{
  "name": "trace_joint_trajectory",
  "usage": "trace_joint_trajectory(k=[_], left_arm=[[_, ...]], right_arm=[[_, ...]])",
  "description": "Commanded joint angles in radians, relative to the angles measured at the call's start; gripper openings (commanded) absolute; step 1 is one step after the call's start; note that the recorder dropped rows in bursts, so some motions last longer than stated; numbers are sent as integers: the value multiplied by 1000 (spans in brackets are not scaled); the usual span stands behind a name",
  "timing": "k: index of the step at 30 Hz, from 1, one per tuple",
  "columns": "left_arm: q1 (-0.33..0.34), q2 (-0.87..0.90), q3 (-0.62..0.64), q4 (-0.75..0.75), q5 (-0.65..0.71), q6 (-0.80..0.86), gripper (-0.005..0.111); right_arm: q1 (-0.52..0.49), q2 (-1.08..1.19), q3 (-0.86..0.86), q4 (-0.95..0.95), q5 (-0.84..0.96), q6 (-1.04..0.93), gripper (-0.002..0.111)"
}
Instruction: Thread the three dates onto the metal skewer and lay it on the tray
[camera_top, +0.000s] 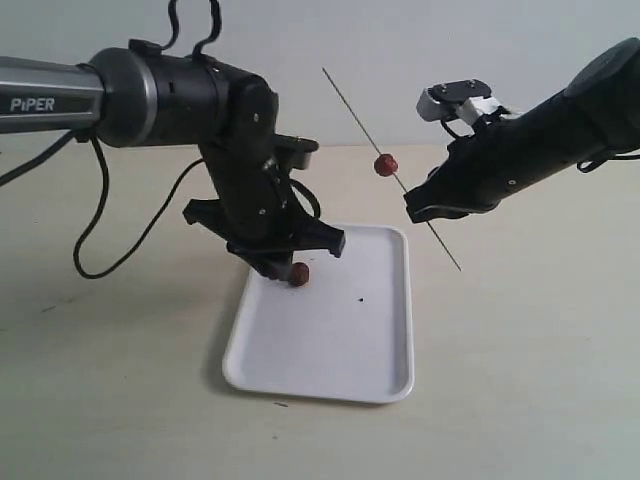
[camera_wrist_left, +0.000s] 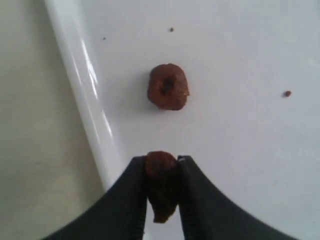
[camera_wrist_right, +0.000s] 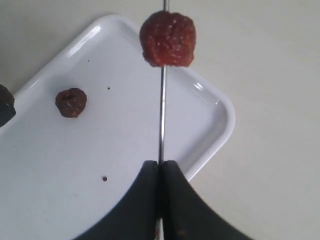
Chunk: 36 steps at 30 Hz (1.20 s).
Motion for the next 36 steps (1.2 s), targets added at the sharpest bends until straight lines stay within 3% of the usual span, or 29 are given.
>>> trace_joint_trajectory(k=[1,8,13,21,26,30,36], left_arm=[[55,-39,-7,-171,10,172,23],[206,-54,-7,-612,41,529,23],[306,-54,-7,-798,112,699,23],[441,-54,-7,-990,269,878,23],[511,-54,-7,-1107,307,956,23],[550,-54,-7,-1120,307,972,23],[601,-54,-7,-1089,307,996,23]], right_arm=[[-2,0,1,-58,-8,6,0],[-2,0,1,-322,95,8,0],[-2,0,1,-415,191,-4,0],[-2,0,1,-378,227,-111,0],[-2,0,1,-262,334,-297,0],[-2,0,1,-158,357,-428,0],[-2,0,3,-159,348,-432,0]])
